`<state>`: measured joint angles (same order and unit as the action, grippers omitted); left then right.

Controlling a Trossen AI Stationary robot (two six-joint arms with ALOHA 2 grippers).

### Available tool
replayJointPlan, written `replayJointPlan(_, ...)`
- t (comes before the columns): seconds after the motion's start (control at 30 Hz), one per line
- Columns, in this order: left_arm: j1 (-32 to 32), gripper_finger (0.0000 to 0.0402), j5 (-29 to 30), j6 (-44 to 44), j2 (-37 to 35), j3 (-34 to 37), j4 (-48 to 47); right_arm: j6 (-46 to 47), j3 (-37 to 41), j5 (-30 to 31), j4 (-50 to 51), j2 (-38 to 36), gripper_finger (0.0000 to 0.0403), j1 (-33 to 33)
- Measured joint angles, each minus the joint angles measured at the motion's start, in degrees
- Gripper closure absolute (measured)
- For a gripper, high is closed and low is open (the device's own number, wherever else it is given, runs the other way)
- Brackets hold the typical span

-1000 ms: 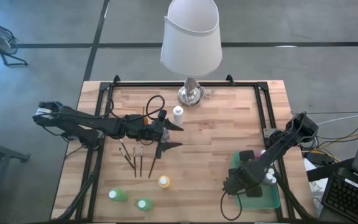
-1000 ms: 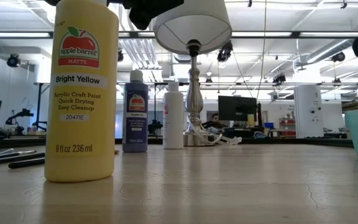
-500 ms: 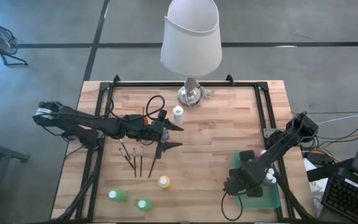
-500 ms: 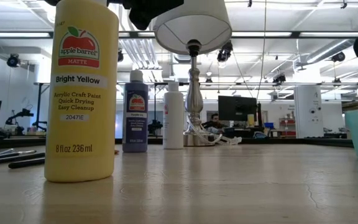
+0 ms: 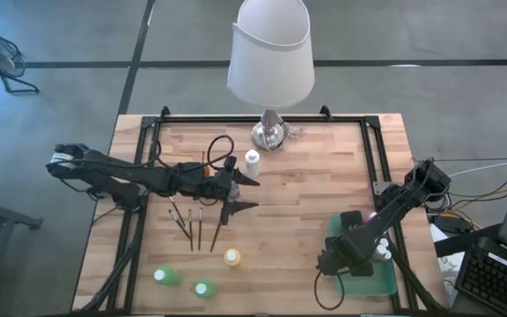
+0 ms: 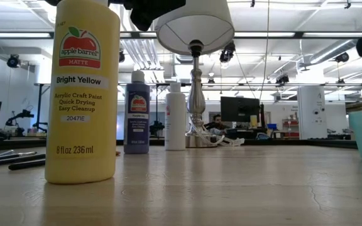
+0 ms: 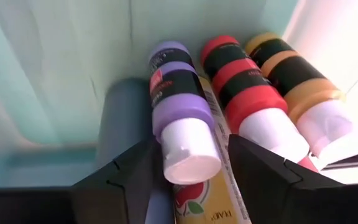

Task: Pick & Place Paint Supplies
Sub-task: Put the purple paint bottle into the green bin, then put the white paint bottle into the green bin

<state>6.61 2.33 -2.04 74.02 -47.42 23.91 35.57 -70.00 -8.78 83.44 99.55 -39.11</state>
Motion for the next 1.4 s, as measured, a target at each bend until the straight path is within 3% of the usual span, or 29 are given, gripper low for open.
replayJointPlan(0.2, 0.0, 0.0117, 0.0, 0.0, 0.0, 0.0, 0.0, 0.2, -1.3, 0.0, 0.1, 0.0, 0.0192, 0.0)
replayJointPlan(0.63, 0.0, 0.0117, -0.1, 0.0, 0.0, 0.0, 0.0, 1.3, -6.8, 1.5, 5.9, 0.0, 0.0219, 0.0)
replayJointPlan(1.13, 0.0, 0.0117, -0.1, 0.4, 0.0, 0.0, 0.0, 7.6, -21.2, 4.6, 6.6, -0.2, 0.025, 0.0)
replayJointPlan(1.27, 0.0, 0.0117, -0.2, 0.2, -0.2, -0.4, -0.7, 7.4, -25.4, 9.2, 6.4, -0.2, 0.0272, 0.0)
replayJointPlan(1.4, 0.0, 0.0117, -1.6, -0.1, -3.2, -1.8, -7.7, 3.6, -29.2, 15.6, 6.2, -0.2, 0.0298, 0.0)
